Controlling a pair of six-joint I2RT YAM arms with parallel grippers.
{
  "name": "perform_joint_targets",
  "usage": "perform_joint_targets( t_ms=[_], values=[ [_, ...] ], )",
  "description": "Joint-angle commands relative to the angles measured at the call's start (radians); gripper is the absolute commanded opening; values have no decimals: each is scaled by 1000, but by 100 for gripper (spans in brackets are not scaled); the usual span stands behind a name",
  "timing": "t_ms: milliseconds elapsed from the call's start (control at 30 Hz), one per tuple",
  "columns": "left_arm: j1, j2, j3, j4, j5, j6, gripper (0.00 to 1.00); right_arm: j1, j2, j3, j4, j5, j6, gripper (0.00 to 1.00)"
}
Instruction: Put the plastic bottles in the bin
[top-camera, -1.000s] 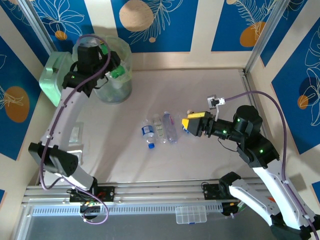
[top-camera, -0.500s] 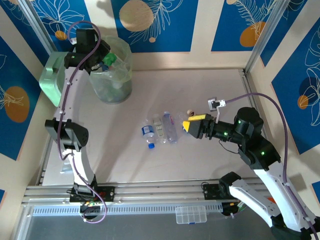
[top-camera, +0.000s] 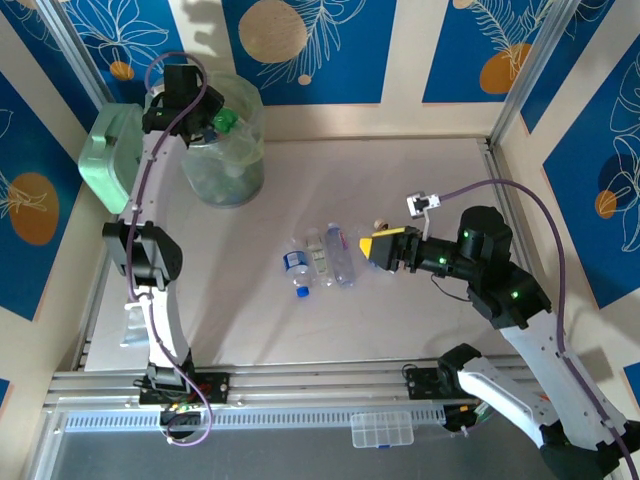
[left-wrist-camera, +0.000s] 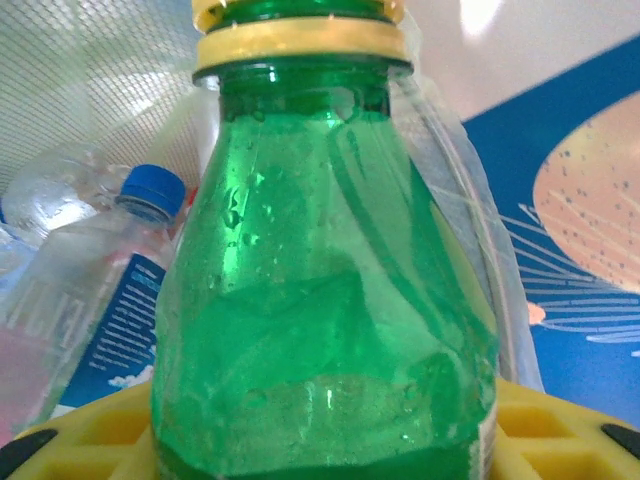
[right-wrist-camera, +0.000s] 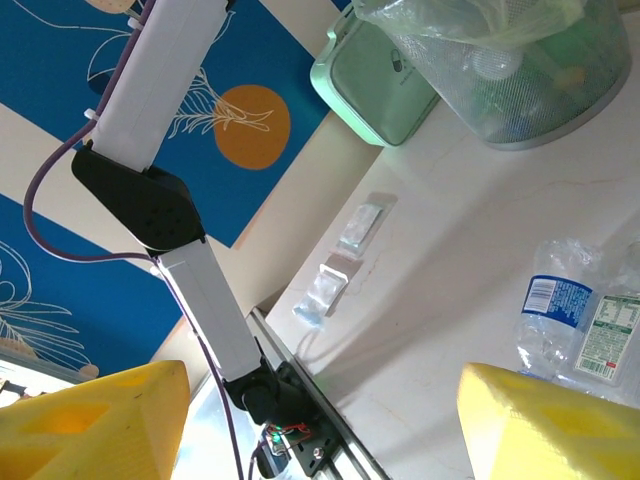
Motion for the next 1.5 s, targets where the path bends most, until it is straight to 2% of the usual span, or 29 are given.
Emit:
perform_joint_targets(
  t_ms=[0,100,167,233,433,567,600,633,733,967,1100,1200,1267,1300,1433,1467],
  values=[
    [42,27,26,26,12,-68,12,6,14,5,5,6,2,72],
    [65,43,16,35,44,-111,15,7,21,9,5,14,-5,72],
    [77,50,-4,74,86,-118,21,7,24,9,5,18,-8,72],
    [85,58,-6,69,94,-125,36,8,24,11,5,23,-12,72],
    [98,51,-9,57,99,-125,67,9,22,26,-19,39,-34,72],
    [99,31,-12,74,110,-122,71,8,15,23,-23,60,-39,72],
    [99,24,-11,77,112,-123,73,7,13,23,-23,63,-38,72],
    [100,17,-12,78,113,-123,79,8,12,24,-23,65,-38,73],
    [100,-3,-12,70,106,-124,87,8,5,25,-23,64,-39,73],
    [105,-67,-38,62,106,-95,87,9,-15,28,-37,71,-47,73],
    [97,-136,-100,54,113,-63,84,9,-24,25,-43,73,-51,73],
    [67,-200,-146,18,79,4,82,10,-26,11,-52,82,-56,73],
    [40,-253,-211,27,76,36,82,12,-20,5,-65,92,-57,72],
    [31,-285,-269,59,109,33,82,12,-17,3,-72,100,-55,72],
    [2,-415,-528,185,235,-68,82,25,-6,-20,-78,110,-57,70],
    [-12,-445,-576,198,236,-78,82,29,-4,-27,-78,113,-55,70]
  ],
)
